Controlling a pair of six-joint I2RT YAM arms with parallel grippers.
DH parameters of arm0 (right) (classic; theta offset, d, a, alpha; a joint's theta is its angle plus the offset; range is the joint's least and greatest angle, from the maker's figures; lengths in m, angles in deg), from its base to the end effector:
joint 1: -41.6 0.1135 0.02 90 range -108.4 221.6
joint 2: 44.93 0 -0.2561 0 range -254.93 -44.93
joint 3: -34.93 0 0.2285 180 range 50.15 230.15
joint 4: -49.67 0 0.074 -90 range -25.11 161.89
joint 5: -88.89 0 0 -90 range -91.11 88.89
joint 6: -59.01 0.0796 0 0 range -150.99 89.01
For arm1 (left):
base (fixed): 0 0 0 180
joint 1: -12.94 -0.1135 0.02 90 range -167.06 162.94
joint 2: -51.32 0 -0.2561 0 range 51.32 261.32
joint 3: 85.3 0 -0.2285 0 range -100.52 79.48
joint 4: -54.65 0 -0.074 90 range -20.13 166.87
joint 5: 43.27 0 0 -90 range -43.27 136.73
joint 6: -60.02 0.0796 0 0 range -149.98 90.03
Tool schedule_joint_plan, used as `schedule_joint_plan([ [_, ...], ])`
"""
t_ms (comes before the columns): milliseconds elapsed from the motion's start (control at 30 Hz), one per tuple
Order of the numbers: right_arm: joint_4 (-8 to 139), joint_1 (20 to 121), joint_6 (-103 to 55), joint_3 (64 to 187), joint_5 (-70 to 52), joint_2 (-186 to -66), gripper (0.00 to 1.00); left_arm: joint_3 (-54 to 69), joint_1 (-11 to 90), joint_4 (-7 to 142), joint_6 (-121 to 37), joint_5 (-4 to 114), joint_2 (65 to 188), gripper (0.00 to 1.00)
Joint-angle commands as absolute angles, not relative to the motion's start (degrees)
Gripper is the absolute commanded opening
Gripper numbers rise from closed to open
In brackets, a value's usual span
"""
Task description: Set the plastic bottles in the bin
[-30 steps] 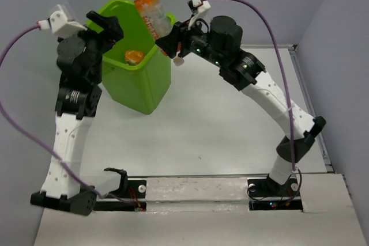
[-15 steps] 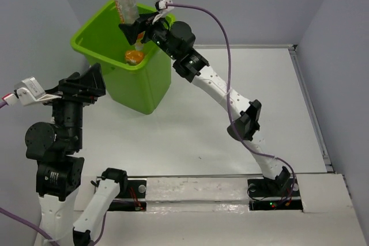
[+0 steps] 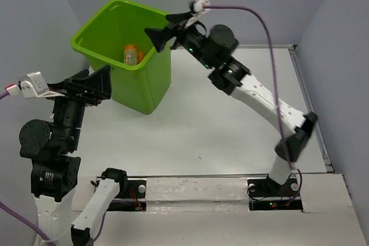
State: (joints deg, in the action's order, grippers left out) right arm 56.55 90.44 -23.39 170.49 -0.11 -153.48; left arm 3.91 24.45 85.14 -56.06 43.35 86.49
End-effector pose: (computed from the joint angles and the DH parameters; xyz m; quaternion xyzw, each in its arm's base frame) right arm 0.2967 0.3373 0.5129 -0.1950 0.5385 0.3832 0.7247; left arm 0.0780 -0.0111 0.5148 -0.0927 0.5286 -0.2568 0.8037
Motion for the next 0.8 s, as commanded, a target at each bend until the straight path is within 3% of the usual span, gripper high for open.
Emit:
schedule_joint_plan([
  [0,45.30,90.73,-25.45,145.31,1.95,-127.85,0.93,5.73,24.45,82.44,-56.43,56.73,86.91,0.99],
  [33,44.85,90.73,-25.97,139.86,3.01,-123.54,0.86,6.87,24.45,82.18,-56.43,58.31,86.13,0.99],
  [133,44.85,90.73,-24.93,119.64,10.91,-106.06,0.31,12.23,24.45,80.25,-56.60,66.13,84.72,0.99],
  [200,47.74,90.73,-22.38,107.10,14.87,-96.83,0.00,17.24,24.36,78.49,-56.78,73.59,82.87,0.99],
  [300,57.55,90.73,-16.51,94.83,20.59,-76.12,0.00,24.00,24.45,76.20,-57.83,80.98,79.11,0.99],
  [333,57.59,90.73,-16.48,92.37,21.21,-76.04,0.00,24.02,24.45,76.46,-57.84,81.00,79.09,0.99],
  [400,63.64,90.73,-12.72,86.58,21.83,-66.93,0.30,26.91,24.80,77.95,-57.49,82.14,77.07,0.99],
  [433,64.88,90.73,-11.57,84.89,21.92,-64.55,0.51,28.23,24.89,77.87,-58.01,82.15,76.55,0.99],
  [467,69.15,90.73,-9.65,83.57,21.92,-61.22,0.98,30.67,24.98,77.87,-58.62,81.54,75.41,0.99],
  [600,72.97,90.73,-8.57,83.02,22.80,-59.95,1.00,34.13,25.07,75.07,-60.21,80.56,73.64,0.99],
  [767,74.28,90.73,-13.74,96.33,21.04,-66.01,1.00,29.14,25.07,72.16,-58.98,81.45,75.56,0.99],
])
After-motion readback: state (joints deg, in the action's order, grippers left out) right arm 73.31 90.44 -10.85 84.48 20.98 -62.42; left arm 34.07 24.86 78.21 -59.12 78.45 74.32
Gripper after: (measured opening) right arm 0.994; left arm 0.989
